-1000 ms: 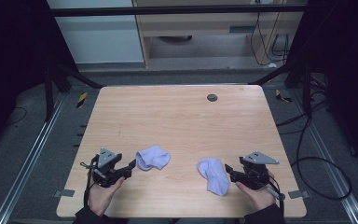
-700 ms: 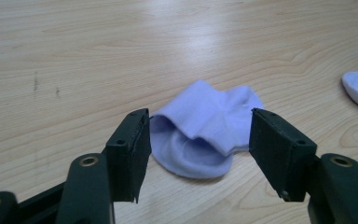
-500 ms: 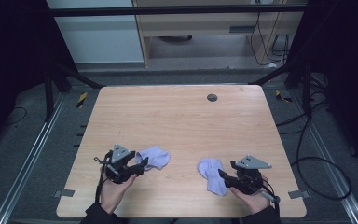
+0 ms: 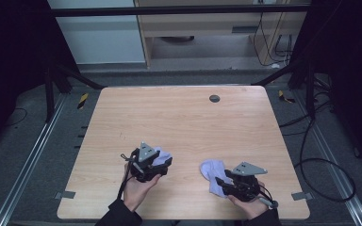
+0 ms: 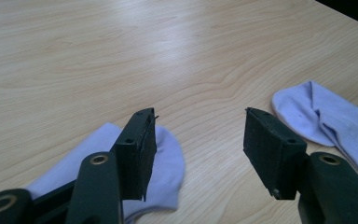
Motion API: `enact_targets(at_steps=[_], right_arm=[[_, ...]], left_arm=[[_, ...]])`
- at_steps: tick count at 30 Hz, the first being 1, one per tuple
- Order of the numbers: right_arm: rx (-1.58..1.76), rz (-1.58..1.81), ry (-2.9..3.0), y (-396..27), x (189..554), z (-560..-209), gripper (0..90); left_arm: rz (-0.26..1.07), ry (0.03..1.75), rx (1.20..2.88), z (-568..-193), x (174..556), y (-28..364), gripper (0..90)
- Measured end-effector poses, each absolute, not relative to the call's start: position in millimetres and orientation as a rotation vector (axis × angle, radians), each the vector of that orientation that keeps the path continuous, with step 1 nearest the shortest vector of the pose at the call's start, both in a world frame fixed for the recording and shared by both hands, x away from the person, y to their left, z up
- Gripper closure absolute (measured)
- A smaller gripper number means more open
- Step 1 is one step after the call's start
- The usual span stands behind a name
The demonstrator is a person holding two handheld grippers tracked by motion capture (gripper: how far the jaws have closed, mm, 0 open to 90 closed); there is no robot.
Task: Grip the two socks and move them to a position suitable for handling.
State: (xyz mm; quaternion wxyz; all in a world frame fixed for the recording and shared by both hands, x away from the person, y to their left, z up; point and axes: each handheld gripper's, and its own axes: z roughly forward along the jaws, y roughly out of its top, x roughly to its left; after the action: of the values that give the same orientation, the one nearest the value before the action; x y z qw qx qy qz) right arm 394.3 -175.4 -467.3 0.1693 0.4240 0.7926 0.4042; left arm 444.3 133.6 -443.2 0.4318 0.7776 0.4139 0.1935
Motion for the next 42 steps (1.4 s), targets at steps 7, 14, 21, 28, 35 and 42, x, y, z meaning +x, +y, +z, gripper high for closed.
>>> enact_targets(at_steps=[7, 14, 21, 28, 35, 42], right_arm=[[1.202, 1.158, 2.269, -175, 393, -471, 57.6], [1.175, 1.137, 2.321, -170, 391, -478, 60.6], [1.154, 1.120, 2.364, -164, 390, -483, 61.4], [1.151, 1.111, 2.390, -162, 390, -487, 61.9], [1.140, 1.091, 2.415, -159, 389, -491, 62.6], [1.140, 1.080, 2.426, -158, 390, -493, 62.8]], left_arm=[[0.463, 1.005, 1.964, -447, 447, 114, 46.2], [0.443, 0.980, 1.995, -456, 450, 94, 50.3], [0.430, 0.950, 2.043, -468, 453, 69, 51.3], [0.417, 0.936, 2.062, -474, 457, 56, 53.1], [0.392, 0.933, 2.081, -482, 460, 45, 55.8], [0.367, 0.933, 2.081, -488, 463, 35, 56.7]])
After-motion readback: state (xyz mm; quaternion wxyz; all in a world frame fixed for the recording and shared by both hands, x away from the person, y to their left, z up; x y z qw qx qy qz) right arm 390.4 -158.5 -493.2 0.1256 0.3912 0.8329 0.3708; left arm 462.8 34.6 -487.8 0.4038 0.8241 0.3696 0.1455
